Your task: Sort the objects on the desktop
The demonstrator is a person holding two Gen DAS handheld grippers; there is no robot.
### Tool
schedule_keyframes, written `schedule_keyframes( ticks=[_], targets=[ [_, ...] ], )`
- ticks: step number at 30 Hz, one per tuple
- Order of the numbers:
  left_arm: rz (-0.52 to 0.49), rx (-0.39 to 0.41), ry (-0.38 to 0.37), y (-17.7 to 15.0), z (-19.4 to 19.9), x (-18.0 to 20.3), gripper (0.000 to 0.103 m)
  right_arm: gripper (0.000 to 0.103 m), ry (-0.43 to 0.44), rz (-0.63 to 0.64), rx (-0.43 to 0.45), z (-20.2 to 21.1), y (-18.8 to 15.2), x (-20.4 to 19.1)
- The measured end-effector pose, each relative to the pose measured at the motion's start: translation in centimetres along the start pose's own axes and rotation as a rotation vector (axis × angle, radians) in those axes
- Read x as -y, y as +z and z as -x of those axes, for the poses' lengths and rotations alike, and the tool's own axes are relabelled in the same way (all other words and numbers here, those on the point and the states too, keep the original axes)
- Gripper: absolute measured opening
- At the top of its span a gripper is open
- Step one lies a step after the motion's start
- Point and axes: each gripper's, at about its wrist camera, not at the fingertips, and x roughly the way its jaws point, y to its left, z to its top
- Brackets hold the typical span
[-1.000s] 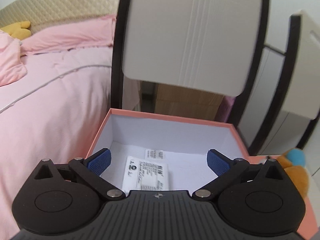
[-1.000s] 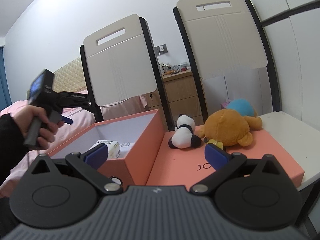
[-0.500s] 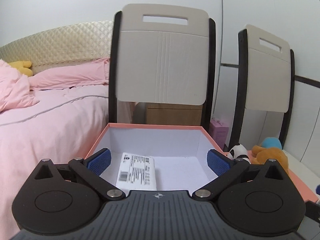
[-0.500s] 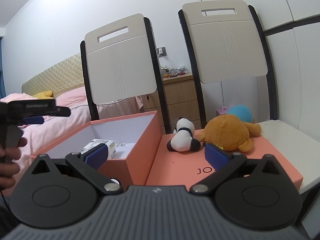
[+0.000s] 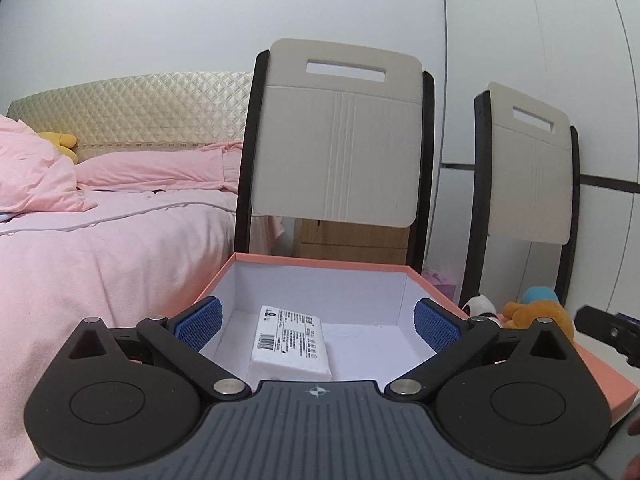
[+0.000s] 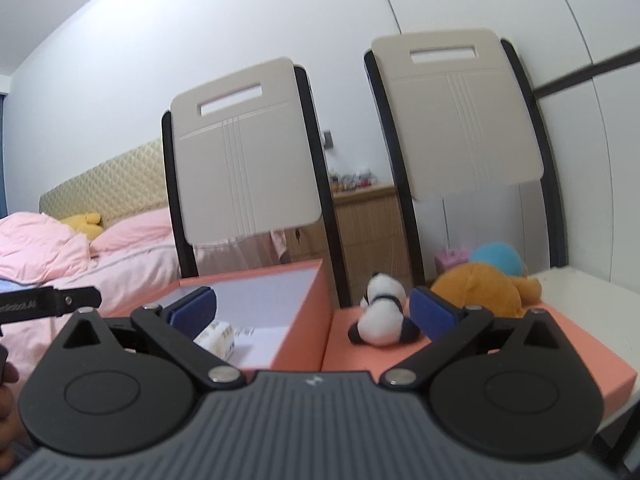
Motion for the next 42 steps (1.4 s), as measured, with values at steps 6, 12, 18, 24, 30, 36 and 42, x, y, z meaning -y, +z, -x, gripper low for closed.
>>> schedule_keyframes(
  ticks=[6,12,18,24,30,36,42],
  targets=[
    [-0.001,0.029,0.000,-1.3,-0.1,-0.4,0.103,0.103,0.010,0.025,0.069,-0.3,-0.1,-1.0],
    [-0.017,0.012,-0.003,-1.8,-0.3,-0.6,0.103,0.103,0.044,0.049,0.021,-0.7,-0.1,-1.5],
    [-0.017,0.004,-0.006,-2.0,-0.4,-0.7,0.103,0.103,0.022,0.078,-0.067,-1.2,0.3,-1.7],
    [-0.012,0.006,-0.017,-2.1,-0.2,-0.4,0.103,0.103,-0.008,0.036,-0.130,-1.3,0.6,-1.1],
    [-0.018,0.009,-0.020,-2.3,0.0,-0.1,0.103,0.103,-0.035,-0.004,-0.168,-1.5,1.5,0.1],
    [-0.021,0.007,-0.016,-2.5,0.1,-0.1,0.103,0.103,-0.008,0.086,-0.163,-1.9,2.6,0.4],
    [-0.027,0.003,-0.015,-2.5,-0.1,0.0,0.103,0.103,0.020,0.131,-0.120,-4.7,4.8,1.3]
  ],
)
